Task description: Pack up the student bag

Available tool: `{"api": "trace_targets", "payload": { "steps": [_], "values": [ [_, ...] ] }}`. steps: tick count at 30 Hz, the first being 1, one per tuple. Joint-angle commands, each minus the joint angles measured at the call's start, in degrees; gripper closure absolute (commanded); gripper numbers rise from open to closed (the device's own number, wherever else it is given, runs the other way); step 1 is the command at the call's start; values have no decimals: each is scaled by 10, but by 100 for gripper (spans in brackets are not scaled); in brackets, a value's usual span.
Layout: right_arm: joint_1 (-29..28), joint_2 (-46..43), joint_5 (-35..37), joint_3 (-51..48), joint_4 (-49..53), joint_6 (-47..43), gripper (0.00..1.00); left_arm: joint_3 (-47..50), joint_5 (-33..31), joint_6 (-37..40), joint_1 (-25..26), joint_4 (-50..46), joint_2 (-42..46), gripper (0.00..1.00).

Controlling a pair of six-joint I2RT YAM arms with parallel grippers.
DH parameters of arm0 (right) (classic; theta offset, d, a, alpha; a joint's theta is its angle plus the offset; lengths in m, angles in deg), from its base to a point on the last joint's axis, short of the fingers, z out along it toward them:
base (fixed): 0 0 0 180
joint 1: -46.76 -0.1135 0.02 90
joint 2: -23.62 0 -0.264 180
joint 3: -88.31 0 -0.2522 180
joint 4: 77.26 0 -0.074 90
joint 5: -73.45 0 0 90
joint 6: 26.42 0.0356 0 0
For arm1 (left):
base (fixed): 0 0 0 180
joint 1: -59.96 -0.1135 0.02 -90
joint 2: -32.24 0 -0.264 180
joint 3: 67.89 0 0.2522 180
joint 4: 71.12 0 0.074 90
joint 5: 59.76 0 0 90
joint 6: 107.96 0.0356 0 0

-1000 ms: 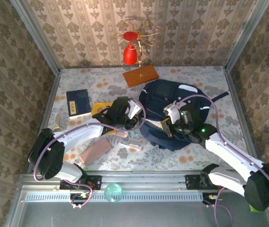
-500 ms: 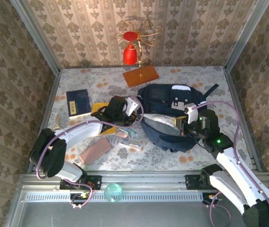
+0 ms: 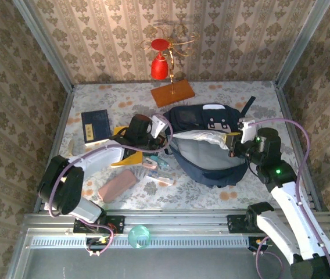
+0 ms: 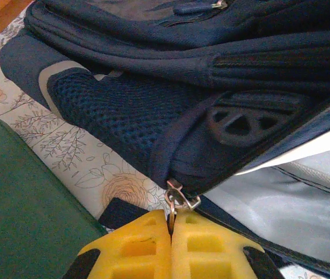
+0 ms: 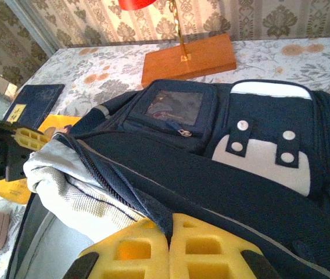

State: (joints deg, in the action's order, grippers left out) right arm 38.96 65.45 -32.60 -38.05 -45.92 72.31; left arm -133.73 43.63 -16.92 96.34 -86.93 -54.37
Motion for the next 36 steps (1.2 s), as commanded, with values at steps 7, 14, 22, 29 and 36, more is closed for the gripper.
{"api": "trace_targets", "payload": {
  "steps": [7, 14, 22, 29, 36],
  "values": [
    [56, -7, 22, 41, -28, 4, 100, -30, -23, -20, -52, 6, -58, 100],
    [65, 24, -36, 51, -35, 12, 100, -47, 9, -24, -65, 25, -93, 100],
    [13, 85, -42, 31, -64, 33, 100, -27, 64, -43, -65, 47, -81, 66],
    [-87, 139, 62, 44, -93, 39, 100, 13, 53, -85, -66, 41, -21, 47],
    [-134, 219, 60, 97, -110, 55, 100, 18, 76, -77, -33, 44, 26, 37]
  ]
}}
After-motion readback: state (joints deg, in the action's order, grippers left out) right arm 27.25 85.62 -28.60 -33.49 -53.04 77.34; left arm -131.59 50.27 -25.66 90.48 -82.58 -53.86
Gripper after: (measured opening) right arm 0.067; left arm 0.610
